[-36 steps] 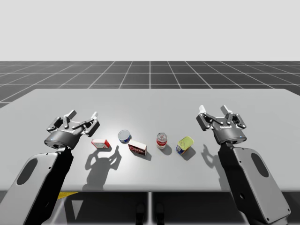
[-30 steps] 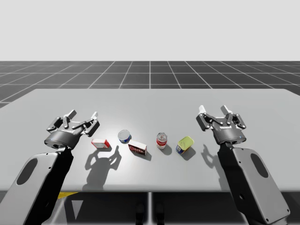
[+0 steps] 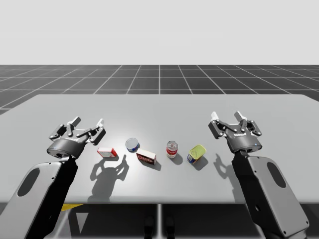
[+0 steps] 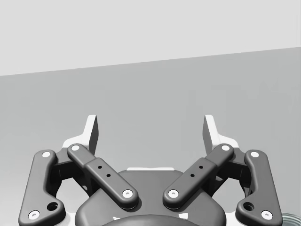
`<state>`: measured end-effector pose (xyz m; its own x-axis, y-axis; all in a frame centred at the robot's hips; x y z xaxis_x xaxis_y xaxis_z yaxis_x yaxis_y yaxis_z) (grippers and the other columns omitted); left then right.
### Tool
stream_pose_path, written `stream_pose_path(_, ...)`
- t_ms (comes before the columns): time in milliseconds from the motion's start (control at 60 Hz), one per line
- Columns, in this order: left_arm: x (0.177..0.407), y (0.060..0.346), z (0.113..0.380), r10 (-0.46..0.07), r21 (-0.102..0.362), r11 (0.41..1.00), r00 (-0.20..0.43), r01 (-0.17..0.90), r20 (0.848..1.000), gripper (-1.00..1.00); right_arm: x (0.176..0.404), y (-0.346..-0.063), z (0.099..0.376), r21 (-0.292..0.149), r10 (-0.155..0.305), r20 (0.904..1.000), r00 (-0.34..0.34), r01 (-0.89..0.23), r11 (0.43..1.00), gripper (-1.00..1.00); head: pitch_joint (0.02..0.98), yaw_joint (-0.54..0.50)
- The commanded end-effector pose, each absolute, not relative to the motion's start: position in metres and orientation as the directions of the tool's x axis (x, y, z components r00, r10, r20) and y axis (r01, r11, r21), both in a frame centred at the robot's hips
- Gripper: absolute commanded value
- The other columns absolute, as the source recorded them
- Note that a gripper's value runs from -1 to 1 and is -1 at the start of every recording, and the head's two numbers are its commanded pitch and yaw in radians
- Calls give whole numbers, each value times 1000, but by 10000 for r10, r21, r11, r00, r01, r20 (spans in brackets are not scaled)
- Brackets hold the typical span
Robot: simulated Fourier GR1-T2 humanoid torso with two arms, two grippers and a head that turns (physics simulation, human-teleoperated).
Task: Lift the gelatin box off the table.
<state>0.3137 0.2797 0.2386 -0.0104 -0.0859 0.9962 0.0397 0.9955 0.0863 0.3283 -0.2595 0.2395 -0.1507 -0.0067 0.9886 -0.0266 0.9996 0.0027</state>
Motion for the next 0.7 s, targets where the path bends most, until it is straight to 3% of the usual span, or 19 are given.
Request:
stream_pose_path(17,314,279,239,-878,881,9952,-96,429,9961,-1000,329,-262,239,10,-42,9895,-1444,-222,9998,-1000,440,-8)
stream_pose_path(167,315,279,238,-925,928,9947,-84,453,9957,-1000,330,-262,239,-56,17,9908,-1350,-287,9996,-1000,567,16)
stream_pose_path(417,315,279,239,-897,898,9949,-61,461,9960,-1000,330,-261,237,-285,241,9924,-1211,-352,9990,-1000,736,204)
stream_pose_path(700,315,278,240,-846,848,9948,-57,560,9964,-1000,331,-257,236,-392,343,9936,-1076,-437,9983,-1000,800,365)
